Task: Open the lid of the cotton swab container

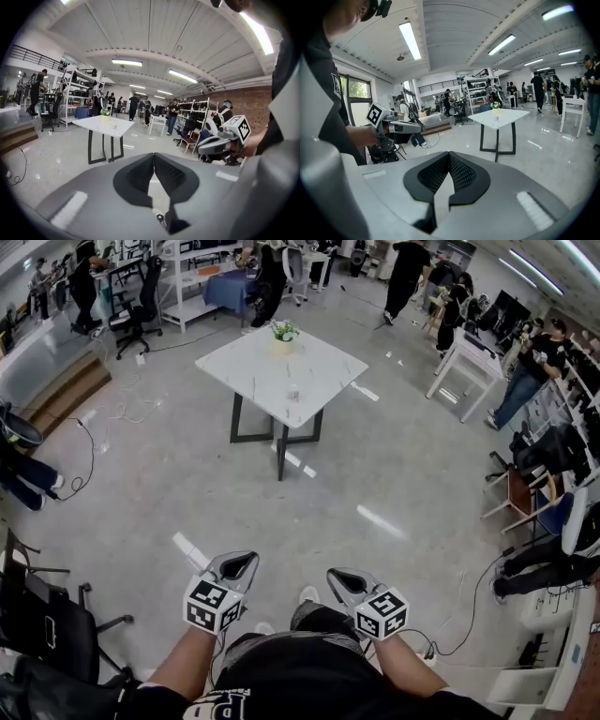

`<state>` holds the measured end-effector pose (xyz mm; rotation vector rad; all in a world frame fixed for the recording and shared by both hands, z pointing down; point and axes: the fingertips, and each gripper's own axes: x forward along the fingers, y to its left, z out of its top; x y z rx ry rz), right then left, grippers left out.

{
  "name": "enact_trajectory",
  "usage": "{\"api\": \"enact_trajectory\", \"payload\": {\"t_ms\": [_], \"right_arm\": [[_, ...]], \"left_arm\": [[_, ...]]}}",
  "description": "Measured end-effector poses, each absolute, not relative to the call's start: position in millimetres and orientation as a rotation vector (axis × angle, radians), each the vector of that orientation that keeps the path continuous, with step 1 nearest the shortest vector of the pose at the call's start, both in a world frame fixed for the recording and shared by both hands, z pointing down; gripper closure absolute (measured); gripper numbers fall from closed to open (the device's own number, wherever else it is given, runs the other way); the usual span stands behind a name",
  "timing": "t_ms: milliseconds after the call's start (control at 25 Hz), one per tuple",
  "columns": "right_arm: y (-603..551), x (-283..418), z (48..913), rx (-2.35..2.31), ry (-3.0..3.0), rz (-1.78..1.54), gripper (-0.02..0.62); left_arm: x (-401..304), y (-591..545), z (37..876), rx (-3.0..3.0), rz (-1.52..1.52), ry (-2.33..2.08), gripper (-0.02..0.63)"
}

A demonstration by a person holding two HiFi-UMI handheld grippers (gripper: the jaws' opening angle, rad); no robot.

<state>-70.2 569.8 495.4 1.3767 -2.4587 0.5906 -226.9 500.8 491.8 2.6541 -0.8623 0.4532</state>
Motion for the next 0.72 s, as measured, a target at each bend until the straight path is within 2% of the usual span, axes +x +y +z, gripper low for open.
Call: {"api": "enact_trajectory", "payload": {"t_ms": [360,720], "right_arm": [[517,-63,505,1.312,-2.503,0.598,0.595],[409,-33,491,1.241,-2.568,0.497,0.597]], "left_arm": [[-207,460,500,2.639,0.465,-0.895,0.548],[-162,372,488,2.648,0.495,-0.943,0.548]]}}
